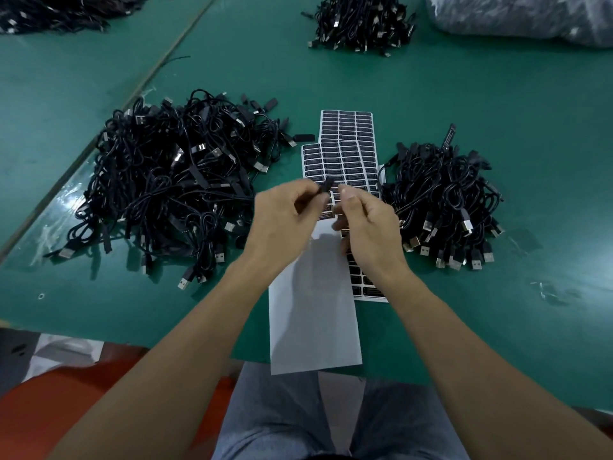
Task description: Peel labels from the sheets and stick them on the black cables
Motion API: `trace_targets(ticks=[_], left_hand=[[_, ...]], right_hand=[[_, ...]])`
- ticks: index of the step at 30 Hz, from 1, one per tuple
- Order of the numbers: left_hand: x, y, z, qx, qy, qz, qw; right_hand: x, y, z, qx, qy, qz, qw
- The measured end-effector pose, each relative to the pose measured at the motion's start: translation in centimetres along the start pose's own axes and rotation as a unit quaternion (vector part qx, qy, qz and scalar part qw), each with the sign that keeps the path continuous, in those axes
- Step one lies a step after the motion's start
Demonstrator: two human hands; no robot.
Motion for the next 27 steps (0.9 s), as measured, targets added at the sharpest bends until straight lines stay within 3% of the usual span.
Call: trace_targets(ticks=[3,6,12,16,19,22,25,27], left_hand=[[-1.7,-1.2,0.4,0.02,-0.064,-0.03,0.997],[-2.4,-2.1,0.8,0.023,-0.084,-0.09,0.992],[-3.3,-3.2,1.3,0.021,-0.092,-0.274,0.957],[-3.4,-1.9,1.9,-0.064,-0.115,-0.383,0.914],[-3.2,0.0,1.8,-0.139,-0.101,-0.316,0.933],[-3.3,2.5,1.0,-0.181,-0.072,-0.182,0.964],[-3.7,3.9,0.0,-0.168,-0.05,0.013,0.984],[-4.1,4.3,-0.8,-0.159,-0.046,0.16,0.973]], right_hand=[[1.2,1.4,0.1,-0.026,0.059,-0.007,0.998],[2.4,2.9,0.0,-0.074,0.103,-0.099,0.987],[1.8,4.4,-0.3,-0.12,0.064,-0.097,0.986],[0.1,5.3,-0.2,-0.084,0.016,-0.022,0.996],[-2.7,6.4,-0.1,-0.093,-0.06,-0.098,0.989],[-6.0,7.2,0.6,-0.087,-0.133,-0.189,0.969],[-9.4,7.2,1.4,-0.04,-0.196,-0.285,0.937],[-10.6,6.7,1.6,-0.002,-0.203,-0.33,0.922]])
Point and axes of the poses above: each hand's wrist, its own z-axis towards the middle knuckle, its own x-axis out of the palm, y = z × x, the point moved 6 cm from there along z, towards the middle knuckle, and after that the axes turned 10 degrees about y, right-handed, at the moved point
